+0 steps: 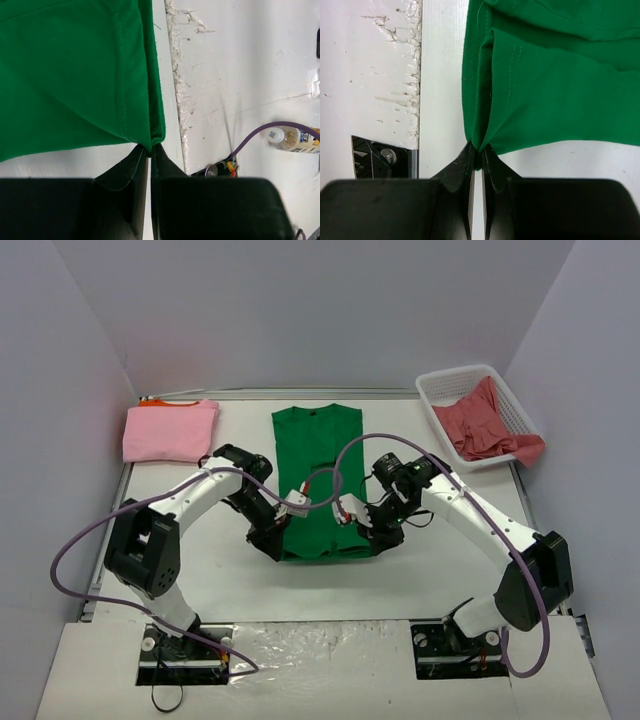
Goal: Fold and stack the t-shirts
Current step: Fold the folded rectangular tshirt in 1/3 of the way, then grab one side of the 2/3 rectangular tshirt with both arms, then fold the long partially folded tshirt into a neat square
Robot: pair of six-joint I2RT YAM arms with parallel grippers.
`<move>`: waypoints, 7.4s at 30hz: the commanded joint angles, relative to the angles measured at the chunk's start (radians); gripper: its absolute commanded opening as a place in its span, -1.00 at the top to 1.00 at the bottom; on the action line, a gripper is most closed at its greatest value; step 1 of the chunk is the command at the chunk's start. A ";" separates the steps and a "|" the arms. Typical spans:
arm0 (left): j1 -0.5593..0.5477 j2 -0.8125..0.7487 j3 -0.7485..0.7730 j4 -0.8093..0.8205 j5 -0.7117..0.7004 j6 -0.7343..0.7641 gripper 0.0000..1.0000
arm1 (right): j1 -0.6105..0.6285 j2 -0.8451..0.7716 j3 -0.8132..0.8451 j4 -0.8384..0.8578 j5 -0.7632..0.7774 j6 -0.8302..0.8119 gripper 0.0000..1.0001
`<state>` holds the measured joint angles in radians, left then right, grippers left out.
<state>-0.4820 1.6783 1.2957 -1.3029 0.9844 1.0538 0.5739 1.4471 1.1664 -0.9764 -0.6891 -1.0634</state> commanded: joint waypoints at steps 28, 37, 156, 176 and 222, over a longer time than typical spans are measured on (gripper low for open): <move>0.215 0.198 0.479 -0.036 -0.099 -0.161 0.95 | -0.184 0.363 0.510 0.025 0.046 -0.017 1.00; 0.247 0.346 0.686 -0.087 -0.112 -0.146 0.95 | -0.223 0.510 0.676 0.022 0.042 -0.017 1.00; 0.005 -0.048 0.007 0.282 -0.354 -0.212 0.95 | -0.077 0.234 -0.031 0.314 0.100 0.172 1.00; -0.036 -0.293 0.122 -0.134 -0.216 -0.060 0.95 | -0.071 0.024 0.183 -0.090 -0.070 0.075 1.00; 0.246 0.036 0.229 0.462 -0.527 -0.146 0.65 | -0.212 0.896 1.262 -0.006 -0.024 0.092 0.13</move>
<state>-0.2779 1.6440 1.5127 -1.0309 0.5835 0.9215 0.4034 2.2070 2.2444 -1.0256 -0.7219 -1.0016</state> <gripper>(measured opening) 0.078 0.360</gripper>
